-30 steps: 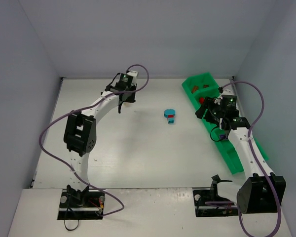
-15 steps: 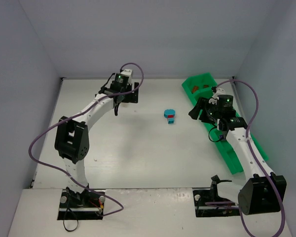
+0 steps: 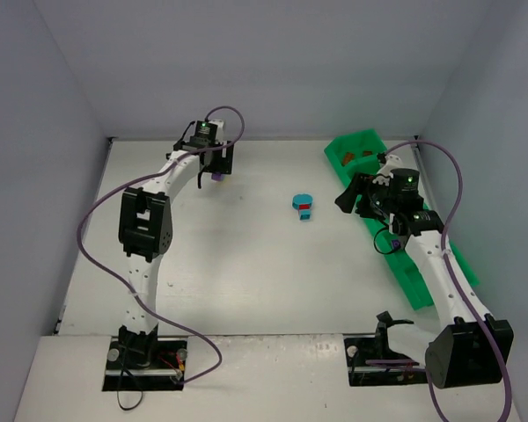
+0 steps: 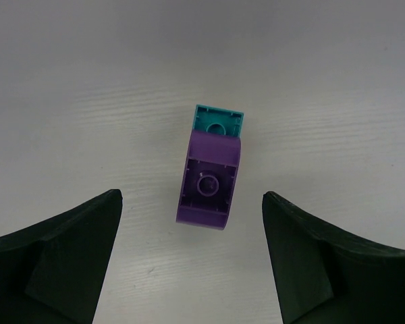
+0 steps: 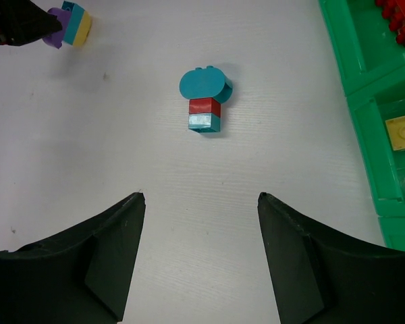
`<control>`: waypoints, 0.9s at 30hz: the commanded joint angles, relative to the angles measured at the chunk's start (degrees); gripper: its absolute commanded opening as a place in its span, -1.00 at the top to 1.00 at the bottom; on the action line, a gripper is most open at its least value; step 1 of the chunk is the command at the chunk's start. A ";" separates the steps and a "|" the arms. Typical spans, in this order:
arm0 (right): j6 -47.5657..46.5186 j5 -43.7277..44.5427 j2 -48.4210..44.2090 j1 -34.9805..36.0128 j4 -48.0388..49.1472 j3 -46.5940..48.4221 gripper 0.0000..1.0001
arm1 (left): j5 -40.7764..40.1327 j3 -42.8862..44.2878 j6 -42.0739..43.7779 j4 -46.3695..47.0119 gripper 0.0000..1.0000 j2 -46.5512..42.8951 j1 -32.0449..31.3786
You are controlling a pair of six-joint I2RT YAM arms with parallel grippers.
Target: Sort the legos into containers by color
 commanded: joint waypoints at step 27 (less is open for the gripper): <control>-1.11 -1.89 0.58 2.47 2.93 0.14 -0.31 | 4.25 6.13 2.55 1.33 0.97 3.33 -0.60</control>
